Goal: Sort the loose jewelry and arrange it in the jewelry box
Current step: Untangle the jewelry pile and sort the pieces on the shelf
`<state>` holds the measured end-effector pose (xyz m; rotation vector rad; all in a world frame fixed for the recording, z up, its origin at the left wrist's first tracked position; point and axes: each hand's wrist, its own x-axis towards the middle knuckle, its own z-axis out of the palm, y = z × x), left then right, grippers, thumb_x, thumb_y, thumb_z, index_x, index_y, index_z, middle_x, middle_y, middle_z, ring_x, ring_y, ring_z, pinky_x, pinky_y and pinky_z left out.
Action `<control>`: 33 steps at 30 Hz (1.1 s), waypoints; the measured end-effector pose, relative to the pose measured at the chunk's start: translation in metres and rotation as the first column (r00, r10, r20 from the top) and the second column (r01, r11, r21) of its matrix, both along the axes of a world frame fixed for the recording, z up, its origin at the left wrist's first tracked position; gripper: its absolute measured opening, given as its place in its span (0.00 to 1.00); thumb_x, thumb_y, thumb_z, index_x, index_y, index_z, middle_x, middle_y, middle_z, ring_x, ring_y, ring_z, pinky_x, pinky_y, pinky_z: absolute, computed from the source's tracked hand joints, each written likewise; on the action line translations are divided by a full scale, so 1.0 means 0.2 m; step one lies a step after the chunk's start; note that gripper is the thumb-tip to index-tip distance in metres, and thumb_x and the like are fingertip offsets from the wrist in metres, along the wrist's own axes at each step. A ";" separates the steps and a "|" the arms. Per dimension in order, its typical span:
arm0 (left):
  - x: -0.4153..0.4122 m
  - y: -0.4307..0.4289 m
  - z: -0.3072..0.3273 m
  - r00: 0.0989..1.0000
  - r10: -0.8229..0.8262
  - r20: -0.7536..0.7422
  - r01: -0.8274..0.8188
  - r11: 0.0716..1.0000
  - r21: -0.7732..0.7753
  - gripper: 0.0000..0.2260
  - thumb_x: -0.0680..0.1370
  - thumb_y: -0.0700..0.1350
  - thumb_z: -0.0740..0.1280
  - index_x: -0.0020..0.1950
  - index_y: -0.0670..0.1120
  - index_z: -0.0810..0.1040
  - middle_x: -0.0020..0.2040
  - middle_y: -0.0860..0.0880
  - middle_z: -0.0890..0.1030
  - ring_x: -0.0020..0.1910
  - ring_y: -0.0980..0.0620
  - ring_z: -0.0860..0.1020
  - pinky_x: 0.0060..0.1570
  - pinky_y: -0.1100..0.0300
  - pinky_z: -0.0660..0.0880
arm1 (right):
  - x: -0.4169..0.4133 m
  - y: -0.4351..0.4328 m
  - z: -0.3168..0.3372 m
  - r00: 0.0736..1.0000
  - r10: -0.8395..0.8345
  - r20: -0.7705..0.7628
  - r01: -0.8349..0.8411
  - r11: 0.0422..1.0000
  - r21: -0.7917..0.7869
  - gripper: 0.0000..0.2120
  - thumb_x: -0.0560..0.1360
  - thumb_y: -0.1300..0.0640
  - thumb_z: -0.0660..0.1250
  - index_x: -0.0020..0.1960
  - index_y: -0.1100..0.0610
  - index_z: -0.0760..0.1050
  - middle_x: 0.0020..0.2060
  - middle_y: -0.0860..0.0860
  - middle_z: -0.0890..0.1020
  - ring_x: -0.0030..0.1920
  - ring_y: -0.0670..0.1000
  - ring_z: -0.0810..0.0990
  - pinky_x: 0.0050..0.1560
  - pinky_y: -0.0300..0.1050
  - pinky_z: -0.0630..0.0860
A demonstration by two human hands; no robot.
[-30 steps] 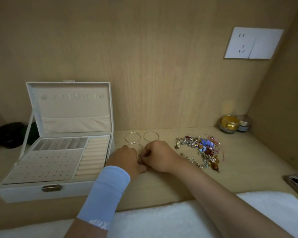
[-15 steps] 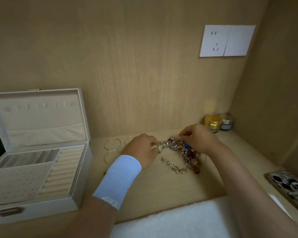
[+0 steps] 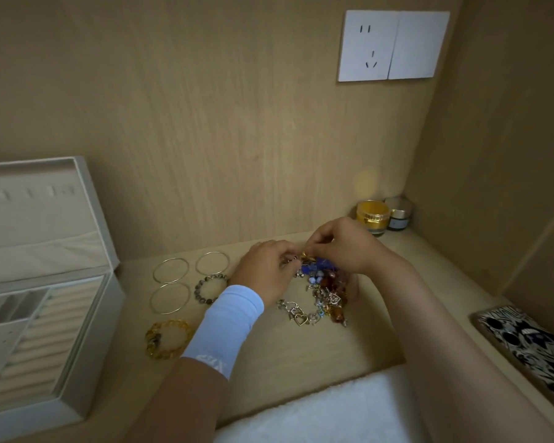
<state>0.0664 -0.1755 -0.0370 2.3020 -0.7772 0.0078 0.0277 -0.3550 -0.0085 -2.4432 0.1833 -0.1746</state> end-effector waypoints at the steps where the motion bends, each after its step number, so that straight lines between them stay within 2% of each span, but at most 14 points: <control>1: 0.00 0.00 0.01 0.998 -0.003 -0.068 -0.003 0.996 -0.094 0.10 0.78 0.48 0.69 0.59 0.54 0.81 0.51 0.57 0.82 0.53 0.57 0.78 0.57 0.61 0.73 | -0.01 0.01 0.02 1.000 0.024 0.016 -0.025 0.998 0.061 0.05 0.74 0.55 0.75 0.40 0.46 0.85 0.33 0.41 0.84 0.36 0.37 0.81 0.40 0.37 0.74; 3: 0.00 0.01 0.04 0.985 0.001 -0.173 -0.046 0.966 -0.256 0.06 0.76 0.48 0.71 0.52 0.56 0.82 0.47 0.57 0.83 0.47 0.59 0.80 0.53 0.61 0.76 | -0.02 0.04 0.05 0.997 0.056 0.053 -0.064 0.980 0.186 0.02 0.74 0.58 0.75 0.45 0.53 0.86 0.29 0.41 0.83 0.29 0.36 0.78 0.34 0.33 0.72; 5: 0.01 0.03 0.06 0.974 0.029 -0.223 -0.104 0.938 -0.330 0.04 0.74 0.47 0.74 0.46 0.56 0.82 0.44 0.55 0.83 0.44 0.56 0.81 0.50 0.58 0.79 | -0.04 0.07 0.07 0.995 0.054 0.079 -0.075 0.950 0.302 0.03 0.74 0.61 0.75 0.47 0.59 0.85 0.29 0.45 0.84 0.25 0.39 0.76 0.28 0.33 0.72; 8: 0.01 0.10 0.08 0.954 0.024 -0.298 -0.134 0.925 -0.356 0.05 0.74 0.43 0.74 0.45 0.52 0.82 0.43 0.52 0.84 0.40 0.56 0.81 0.45 0.57 0.79 | -0.05 0.14 0.08 0.996 0.058 0.070 -0.084 0.885 0.458 0.05 0.73 0.64 0.75 0.49 0.62 0.84 0.35 0.54 0.85 0.25 0.45 0.74 0.26 0.38 0.72; 10: 0.00 0.15 0.10 0.939 -0.014 -0.344 -0.122 0.921 -0.369 0.03 0.76 0.39 0.72 0.46 0.47 0.81 0.39 0.48 0.83 0.33 0.58 0.80 0.37 0.62 0.78 | -0.06 0.18 0.05 0.997 0.064 0.052 -0.082 0.866 0.494 0.05 0.73 0.64 0.75 0.49 0.62 0.83 0.35 0.54 0.85 0.25 0.48 0.73 0.26 0.40 0.71; 12: -0.02 0.20 0.11 0.928 -0.040 -0.370 -0.100 0.930 -0.353 0.02 0.77 0.37 0.70 0.46 0.43 0.80 0.36 0.46 0.83 0.30 0.57 0.79 0.34 0.65 0.77 | -0.07 0.23 0.02 0.998 0.059 0.037 -0.070 0.864 0.498 0.04 0.73 0.63 0.76 0.47 0.61 0.84 0.35 0.55 0.85 0.26 0.47 0.73 0.26 0.40 0.70; 15: -0.05 0.29 0.10 0.939 -0.028 -0.342 -0.068 0.962 -0.266 0.05 0.75 0.35 0.71 0.45 0.45 0.81 0.37 0.45 0.83 0.30 0.58 0.78 0.37 0.62 0.76 | -0.09 0.31 0.00 0.996 0.089 0.021 -0.089 0.891 0.446 0.03 0.73 0.65 0.74 0.45 0.59 0.84 0.33 0.53 0.84 0.24 0.44 0.72 0.26 0.36 0.70; 18: -0.10 0.38 0.08 0.953 0.028 -0.302 -0.069 0.990 -0.127 0.07 0.73 0.38 0.73 0.46 0.50 0.81 0.38 0.51 0.85 0.35 0.60 0.80 0.42 0.63 0.76 | -0.09 0.39 -0.04 0.984 0.173 -0.043 -0.147 0.926 0.346 0.04 0.72 0.66 0.74 0.43 0.59 0.85 0.33 0.52 0.84 0.25 0.42 0.74 0.29 0.36 0.73; 21: -0.14 0.44 0.05 0.954 0.030 -0.299 -0.036 0.999 -0.015 0.09 0.72 0.42 0.75 0.48 0.53 0.80 0.37 0.57 0.85 0.39 0.65 0.80 0.45 0.67 0.73 | -0.09 0.44 -0.07 0.957 0.266 -0.119 -0.244 0.955 0.171 0.03 0.70 0.62 0.76 0.43 0.55 0.86 0.28 0.41 0.82 0.29 0.36 0.75 0.34 0.32 0.72; 24: -0.17 0.47 0.04 0.957 0.041 -0.287 -0.032 0.999 0.037 0.08 0.72 0.46 0.75 0.46 0.55 0.79 0.38 0.58 0.84 0.41 0.65 0.80 0.46 0.67 0.73 | -0.11 0.45 -0.04 0.926 0.342 -0.157 -0.337 0.940 0.061 0.03 0.73 0.60 0.75 0.46 0.55 0.87 0.31 0.40 0.81 0.32 0.34 0.76 0.37 0.28 0.71; 27: -0.19 0.48 0.04 0.963 0.049 -0.264 -0.027 0.996 0.087 0.06 0.73 0.50 0.75 0.47 0.54 0.81 0.40 0.59 0.83 0.41 0.65 0.79 0.47 0.68 0.73 | -0.13 0.37 0.00 0.961 0.265 -0.083 -0.265 0.964 0.007 0.04 0.74 0.58 0.74 0.45 0.49 0.86 0.38 0.42 0.85 0.37 0.34 0.79 0.40 0.28 0.72; 30: -0.18 0.51 0.05 0.971 0.045 -0.236 -0.006 0.986 0.165 0.05 0.73 0.53 0.74 0.48 0.55 0.83 0.42 0.60 0.82 0.43 0.63 0.78 0.51 0.66 0.74 | -0.14 0.26 0.07 0.986 0.162 -0.043 -0.165 0.984 -0.070 0.06 0.74 0.57 0.74 0.43 0.45 0.85 0.41 0.40 0.84 0.43 0.35 0.80 0.46 0.35 0.75; 33: -0.18 0.52 0.05 0.974 0.050 -0.221 -0.002 0.977 0.213 0.05 0.75 0.53 0.72 0.48 0.54 0.83 0.44 0.59 0.81 0.47 0.61 0.79 0.54 0.62 0.75 | -0.17 0.21 0.08 0.980 0.142 -0.141 -0.160 0.979 -0.129 0.05 0.73 0.58 0.75 0.43 0.48 0.86 0.39 0.40 0.83 0.37 0.35 0.80 0.37 0.32 0.74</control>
